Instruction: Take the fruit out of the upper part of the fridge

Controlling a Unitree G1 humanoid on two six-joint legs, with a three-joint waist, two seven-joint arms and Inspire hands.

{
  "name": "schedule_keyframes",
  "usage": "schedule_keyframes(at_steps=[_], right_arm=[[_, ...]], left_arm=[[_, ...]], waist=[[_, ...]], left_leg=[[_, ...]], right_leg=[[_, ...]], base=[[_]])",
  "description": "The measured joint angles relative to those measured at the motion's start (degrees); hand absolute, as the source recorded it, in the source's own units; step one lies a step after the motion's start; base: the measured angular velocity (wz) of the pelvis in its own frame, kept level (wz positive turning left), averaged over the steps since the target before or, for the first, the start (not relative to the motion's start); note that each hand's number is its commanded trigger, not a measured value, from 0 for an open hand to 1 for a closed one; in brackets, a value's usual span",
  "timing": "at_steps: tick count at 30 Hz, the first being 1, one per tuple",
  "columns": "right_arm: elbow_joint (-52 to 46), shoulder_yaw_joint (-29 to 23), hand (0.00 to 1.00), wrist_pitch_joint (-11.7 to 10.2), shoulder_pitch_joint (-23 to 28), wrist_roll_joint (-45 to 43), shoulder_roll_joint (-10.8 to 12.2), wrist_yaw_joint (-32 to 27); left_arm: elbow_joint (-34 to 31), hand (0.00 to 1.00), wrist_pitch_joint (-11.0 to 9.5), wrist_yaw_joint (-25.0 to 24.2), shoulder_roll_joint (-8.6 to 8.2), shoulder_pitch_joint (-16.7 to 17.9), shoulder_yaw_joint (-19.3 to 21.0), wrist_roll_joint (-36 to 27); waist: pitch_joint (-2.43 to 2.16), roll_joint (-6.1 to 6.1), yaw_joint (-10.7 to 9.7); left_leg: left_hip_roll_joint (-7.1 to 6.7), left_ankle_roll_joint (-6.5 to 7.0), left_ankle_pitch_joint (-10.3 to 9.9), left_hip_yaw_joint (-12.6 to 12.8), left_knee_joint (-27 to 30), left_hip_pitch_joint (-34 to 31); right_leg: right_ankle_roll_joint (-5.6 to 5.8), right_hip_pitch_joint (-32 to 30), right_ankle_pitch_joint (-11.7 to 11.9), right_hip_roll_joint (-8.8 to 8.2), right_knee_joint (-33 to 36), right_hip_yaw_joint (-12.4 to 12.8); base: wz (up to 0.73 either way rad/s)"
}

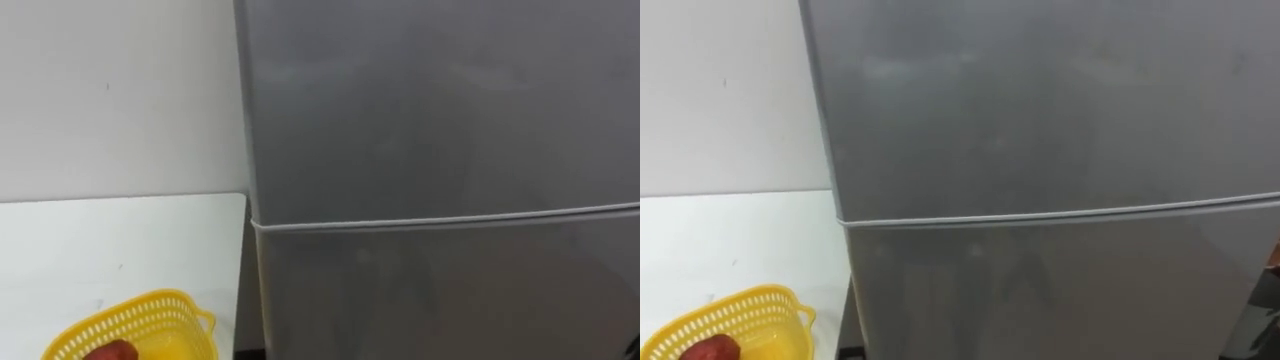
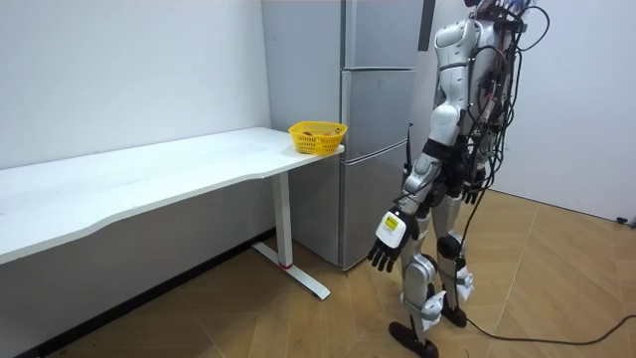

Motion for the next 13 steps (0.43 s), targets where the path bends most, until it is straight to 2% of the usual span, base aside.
schedule_keyframes(at_steps=[2,3,5,8,13], right_arm=[[1.7,2.8,0.0,2.1,-0.4,-5.0,0.1,1.4],[2.3,3.1,0.0,2.5,-0.8,-6.3,0.2,1.4],[2.8,3.0,0.0,4.6,-2.5,-10.1,0.0,1.2],[2.9,3.1,0.0,5.8,-4.7,-10.6,0.1,0.7],[2.9,3.1,0.0,5.8,-5.9,-12.4,0.1,0.5]], left_arm=[[-0.1,0.0,1.8,-0.8,-0.08,-0.8,-0.6,-0.1],[-0.1,0.0,2.2,-0.9,-0.08,-1.0,-0.9,-0.1],[-0.1,0.0,3.2,-1.5,-0.1,-1.0,-1.8,0.0],[0.1,0.0,3.6,-1.9,-0.1,-1.5,-3.3,0.0],[0.1,0.0,4.2,-3.0,-0.19,-1.9,-3.3,0.0]], waist=[[-0.06,0.24,0.8],[-0.18,0.63,0.8],[-0.07,0.76,1.0],[0.14,1.03,0.9],[0.2,1.19,0.9]], left_leg=[[-0.08,0.01,0.0,0.0,0.0,0.1],[-0.11,0.03,0.0,-0.1,0.1,0.0],[-0.14,0.36,-0.2,0.0,0.6,-0.1],[-0.19,0.5,-0.3,0.0,0.9,-0.1],[-0.2,0.52,-0.4,-0.2,0.9,-0.1]], right_leg=[[0.02,0.0,0.0,-0.03,0.0,0.1],[0.03,0.0,0.0,-0.04,0.0,0.0],[0.07,0.2,0.0,-0.04,0.1,0.0],[0.16,0.5,-0.1,-0.09,0.1,-0.1],[0.23,0.5,-0.1,-0.11,0.0,-0.3]], base=[[0.0],[0.04],[0.0],[0.03],[0.01]])
